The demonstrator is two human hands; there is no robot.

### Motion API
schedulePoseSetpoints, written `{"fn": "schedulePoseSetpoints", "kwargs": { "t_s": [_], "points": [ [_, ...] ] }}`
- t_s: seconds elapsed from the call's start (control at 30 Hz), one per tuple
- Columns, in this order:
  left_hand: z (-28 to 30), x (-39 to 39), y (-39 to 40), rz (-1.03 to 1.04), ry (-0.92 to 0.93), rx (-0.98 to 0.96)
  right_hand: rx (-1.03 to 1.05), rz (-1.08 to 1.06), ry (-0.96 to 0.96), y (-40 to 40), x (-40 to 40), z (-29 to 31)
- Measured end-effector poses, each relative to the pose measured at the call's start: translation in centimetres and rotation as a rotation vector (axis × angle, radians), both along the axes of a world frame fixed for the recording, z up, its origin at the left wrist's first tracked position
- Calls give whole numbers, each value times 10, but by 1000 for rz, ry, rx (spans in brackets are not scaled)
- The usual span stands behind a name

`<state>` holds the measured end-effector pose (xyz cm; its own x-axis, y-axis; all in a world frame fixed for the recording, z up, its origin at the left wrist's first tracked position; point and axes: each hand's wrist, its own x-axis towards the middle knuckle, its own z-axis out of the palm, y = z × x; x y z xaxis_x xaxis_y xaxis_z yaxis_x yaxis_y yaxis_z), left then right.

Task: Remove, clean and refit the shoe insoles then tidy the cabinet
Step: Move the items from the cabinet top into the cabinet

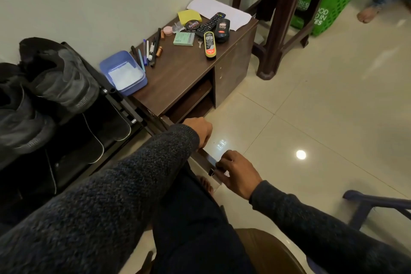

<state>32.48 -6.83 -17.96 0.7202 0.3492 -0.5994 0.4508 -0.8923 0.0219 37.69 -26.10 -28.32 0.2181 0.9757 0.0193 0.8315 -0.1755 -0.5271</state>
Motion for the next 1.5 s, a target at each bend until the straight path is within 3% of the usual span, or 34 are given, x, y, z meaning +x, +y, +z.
{"fn": "schedulePoseSetpoints", "kwargs": {
  "t_s": [0.3, 0.43, 0.6, 0.7, 0.77, 0.87, 0.93, 1.17, 1.5],
  "points": [
    [-5, 0, 0, 10, 39, -1, 8, 2, 79, 0, -3, -1],
    [-17, 17, 19, 206, 81, -198, 40, 1, 87, 12, 13, 3],
    [-30, 38, 58, 640, -395, -257, 155, -205, 69, 64, 59, 6],
    [-32, 58, 81, 837, -553, -310, 167, -396, 141, 109, 91, 2],
    [-30, 74, 94, 703, -579, -236, 173, -541, 192, 144, 113, -8],
    [-25, 97, 111, 221, -551, 135, 154, -695, 271, 198, 141, -25],
    [-27, 111, 126, 28, -515, 245, 158, -773, 331, 231, 155, -35],
    [-33, 138, 166, -185, -248, 369, 190, -858, 344, 301, 183, -57],
    [-33, 164, 162, -373, -171, 455, 245, -847, 324, 297, 189, -70]
  ]
}}
